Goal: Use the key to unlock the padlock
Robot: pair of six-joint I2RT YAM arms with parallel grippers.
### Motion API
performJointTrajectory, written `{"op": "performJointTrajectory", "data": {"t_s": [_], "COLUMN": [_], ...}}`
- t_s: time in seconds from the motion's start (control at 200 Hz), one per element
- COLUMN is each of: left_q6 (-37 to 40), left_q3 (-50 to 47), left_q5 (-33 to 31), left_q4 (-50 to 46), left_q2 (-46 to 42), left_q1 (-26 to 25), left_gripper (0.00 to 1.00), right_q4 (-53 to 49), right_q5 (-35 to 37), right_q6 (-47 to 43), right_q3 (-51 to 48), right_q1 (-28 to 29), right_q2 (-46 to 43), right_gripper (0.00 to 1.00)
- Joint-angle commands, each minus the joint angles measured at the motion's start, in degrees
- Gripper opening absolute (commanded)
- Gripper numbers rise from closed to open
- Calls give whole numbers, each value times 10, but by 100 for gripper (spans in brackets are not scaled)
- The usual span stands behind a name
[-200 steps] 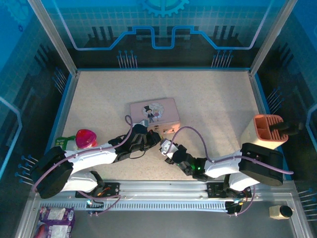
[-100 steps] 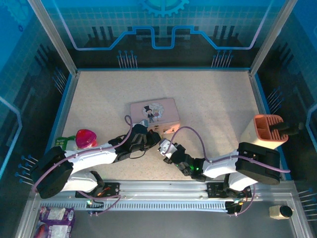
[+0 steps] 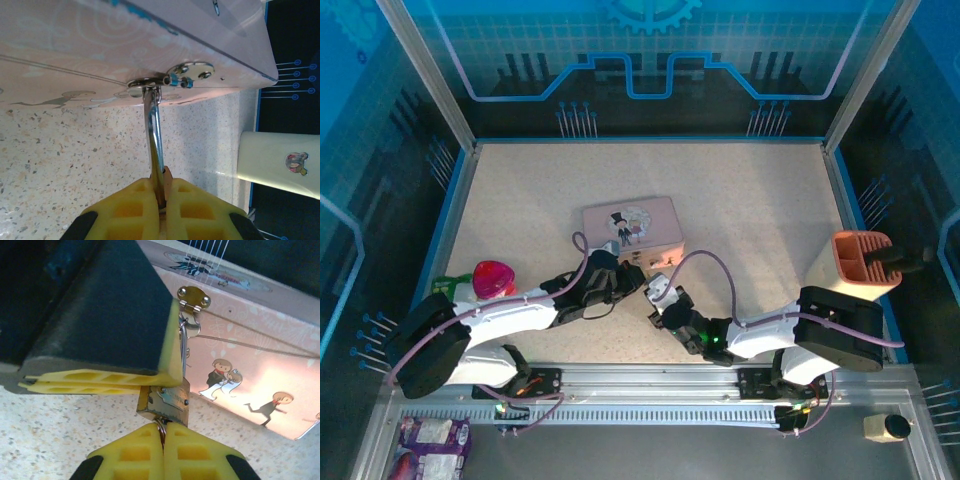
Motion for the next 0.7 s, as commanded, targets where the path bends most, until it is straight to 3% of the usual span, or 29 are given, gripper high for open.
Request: {"op": "performJointTrajectory", "data": {"t_s": [0.0,0.145,0.235,0.565,0.695], "left_q6": [24,56,70,96,92], "left_q3": [14,22,27,37,38], "left_q5": [6,-16,-20,-31,-30], "left_q4": [41,5,-4,-43,-44], "left_q2": [-8,-15,-10,-4,1], "left_q1": [-5,-5,-6,-7,-7], "left_gripper": [0,0,0,0,12], "right_q4": [8,64,49,8,-1], "right_q5": [-30,-99,-127,-147,-154], "right_q6": [130,200,232,275,286], "right_q3": [11,-36,-43,-52,-54], "right_q1": [-3,-32,-49,-56,-58], "right_q2": [-14,-32,-45,-74,-75], "right_gripper": [1,0,0,0,0]}}
